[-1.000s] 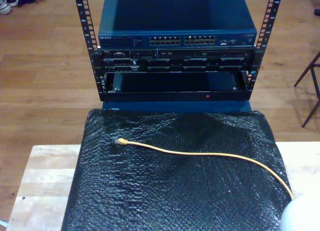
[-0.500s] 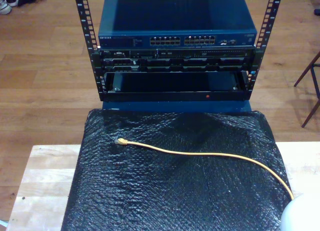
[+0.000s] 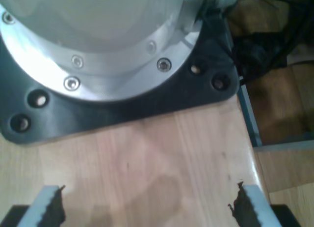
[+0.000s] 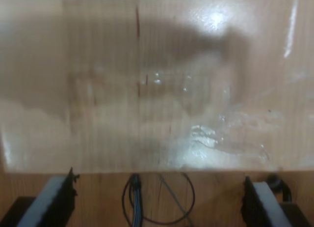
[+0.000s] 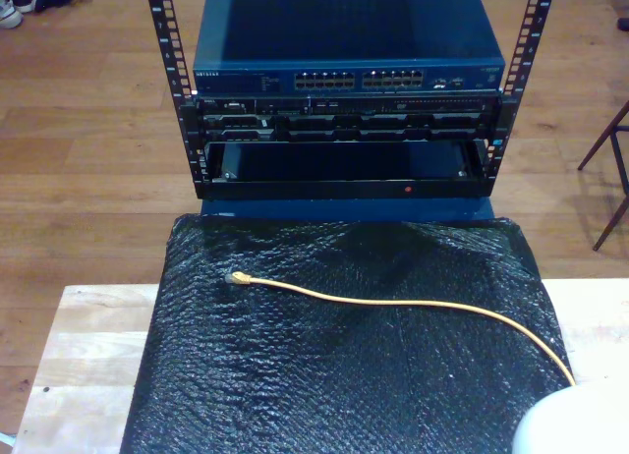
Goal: Grab the cable and plug it in
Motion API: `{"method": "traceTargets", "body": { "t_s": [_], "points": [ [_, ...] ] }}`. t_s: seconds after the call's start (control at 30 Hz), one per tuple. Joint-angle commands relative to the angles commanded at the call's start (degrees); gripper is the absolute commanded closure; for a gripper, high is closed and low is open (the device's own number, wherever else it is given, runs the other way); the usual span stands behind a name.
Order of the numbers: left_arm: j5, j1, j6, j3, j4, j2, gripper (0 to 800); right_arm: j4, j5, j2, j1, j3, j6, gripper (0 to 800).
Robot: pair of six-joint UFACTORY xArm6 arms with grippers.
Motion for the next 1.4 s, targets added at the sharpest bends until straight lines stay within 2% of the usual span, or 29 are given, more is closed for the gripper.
{"method": "traceTargets", "body": {
  "t_s": [0.17, 0.4, 0.57, 0.67, 0.77, 0.93, 1.07, 1.2, 1.4],
  "points": [
    [4.84, -0.26, 0.00, -2.73, 0.00, -0.09, 0, 0.18, 7.03, -0.09, 0.09, -5.01, 4.04, 0],
    [13.80, -2.20, -0.79, -9.49, -1.67, -0.09, 0, 0.35, 14.68, 0.35, 1.58, -13.45, 12.13, 0],
    [18.64, -8.00, -6.33, -15.56, -5.45, 0.53, 0, 0.35, 15.91, 3.25, 9.58, -17.85, 22.51, 0],
    [20.66, -10.81, -9.67, -16.97, -5.45, 0.53, 0, 0.35, 15.12, 7.21, 15.30, -21.01, 28.84, 0],
    [21.36, -13.89, -13.19, -17.32, -5.54, 0.53, 0, 0.35, 16.26, 11.69, 18.64, -25.32, 34.02, 0],
    [21.36, -20.92, -20.22, -17.41, -7.12, 0.53, 0, 0.70, 16.70, 14.51, 21.98, -29.54, 42.46, 0],
    [21.71, -27.08, -26.99, -17.49, -7.82, 0.53, 0, 3.16, 17.85, 18.11, 28.31, -33.85, 48.53, 0],
    [22.15, -31.47, -31.56, -17.49, -8.09, 0.53, 0, 5.10, 23.38, 20.66, 30.68, -37.80, 52.75, 0],
    [22.95, -33.41, -33.41, -17.93, -11.60, 0.97, 0, 15.65, 29.63, 21.89, 32.18, -40.26, 53.89, 0]
  ]
}}
